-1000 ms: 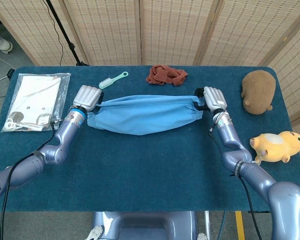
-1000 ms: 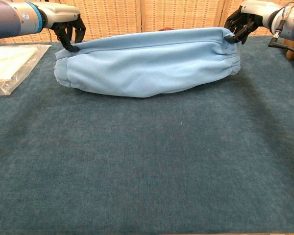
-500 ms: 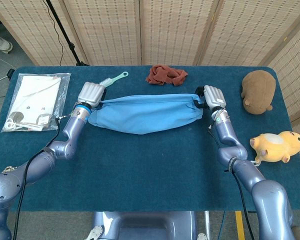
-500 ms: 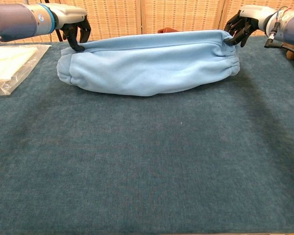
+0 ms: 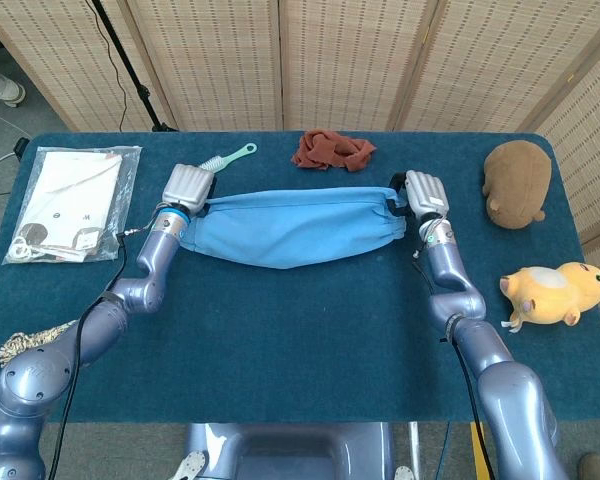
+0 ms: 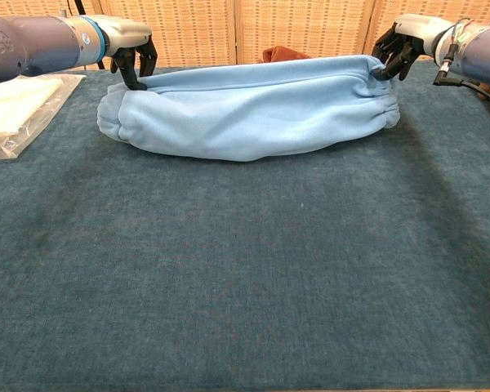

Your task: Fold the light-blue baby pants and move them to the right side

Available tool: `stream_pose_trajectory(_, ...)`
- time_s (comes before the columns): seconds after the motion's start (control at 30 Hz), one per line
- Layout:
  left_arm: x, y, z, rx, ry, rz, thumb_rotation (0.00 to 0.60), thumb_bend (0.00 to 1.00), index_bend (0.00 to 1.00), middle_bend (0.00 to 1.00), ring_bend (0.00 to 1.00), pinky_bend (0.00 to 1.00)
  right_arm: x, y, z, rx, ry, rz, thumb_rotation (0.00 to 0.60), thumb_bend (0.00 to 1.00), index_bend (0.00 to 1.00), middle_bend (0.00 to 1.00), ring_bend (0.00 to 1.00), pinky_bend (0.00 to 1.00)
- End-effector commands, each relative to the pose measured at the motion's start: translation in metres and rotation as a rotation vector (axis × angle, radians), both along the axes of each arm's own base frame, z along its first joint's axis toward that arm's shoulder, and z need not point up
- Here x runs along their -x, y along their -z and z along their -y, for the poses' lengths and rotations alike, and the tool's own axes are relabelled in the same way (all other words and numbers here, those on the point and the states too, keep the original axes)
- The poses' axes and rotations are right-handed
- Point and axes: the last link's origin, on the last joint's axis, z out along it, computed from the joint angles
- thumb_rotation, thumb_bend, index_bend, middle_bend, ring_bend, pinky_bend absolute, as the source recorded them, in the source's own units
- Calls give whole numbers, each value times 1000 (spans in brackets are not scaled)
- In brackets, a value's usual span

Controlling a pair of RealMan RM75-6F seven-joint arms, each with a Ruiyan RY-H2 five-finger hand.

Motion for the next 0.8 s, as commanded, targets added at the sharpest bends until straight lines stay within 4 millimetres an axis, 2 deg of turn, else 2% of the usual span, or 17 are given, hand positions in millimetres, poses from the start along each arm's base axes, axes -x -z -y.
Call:
stream_pose_trajectory(0.03,-1,2,-1,-10,-4,15,600,483,430,256,255,450,-1,2,-1,-3,-5,10,600,629,449,311,211,333)
stream_pose_trajectory(0.13,1,3,-2,-19,-15,14,600,479,261,104,126,414,-2,1,-1,-2,-19,20,600,507,274,131,61,218)
stream_pose_trajectory(0.2,0,3,-3,-19,-23,33,600,474,146,26,48,406,-4,-1,-1,3,-34,24,600,327,149,28,3,139)
stream_pose_trajectory(0.27,-1,0,-3,-28,-16,47,600,458,31,0,3,371,-5,-4,-1,20,-59,26,600,226,95,1,0,98)
stream_pose_trajectory(0.3,-1,-1,-3,-33,-13,53,600,451,11,0,0,354,-6,-5,-2,31,-70,27,600,198,82,0,0,83)
stream_pose_trajectory(0.53,-5,-16,2,-28,27,143,600,323,0,0,0,249,-16,-20,-5,128,-172,77,600,185,74,0,0,68)
stream_pose_trajectory(0.67,-6,-30,17,9,116,174,600,272,0,0,0,180,-10,-32,-17,164,-254,74,600,180,74,0,0,68)
stream_pose_trajectory(0.73,-3,-37,29,27,176,181,600,244,0,0,0,151,-3,-39,-27,175,-291,68,600,131,73,0,0,64)
stream_pose_trajectory(0.8,0,-43,40,45,228,195,600,216,0,0,0,124,4,-45,-38,179,-320,65,600,33,62,0,0,52)
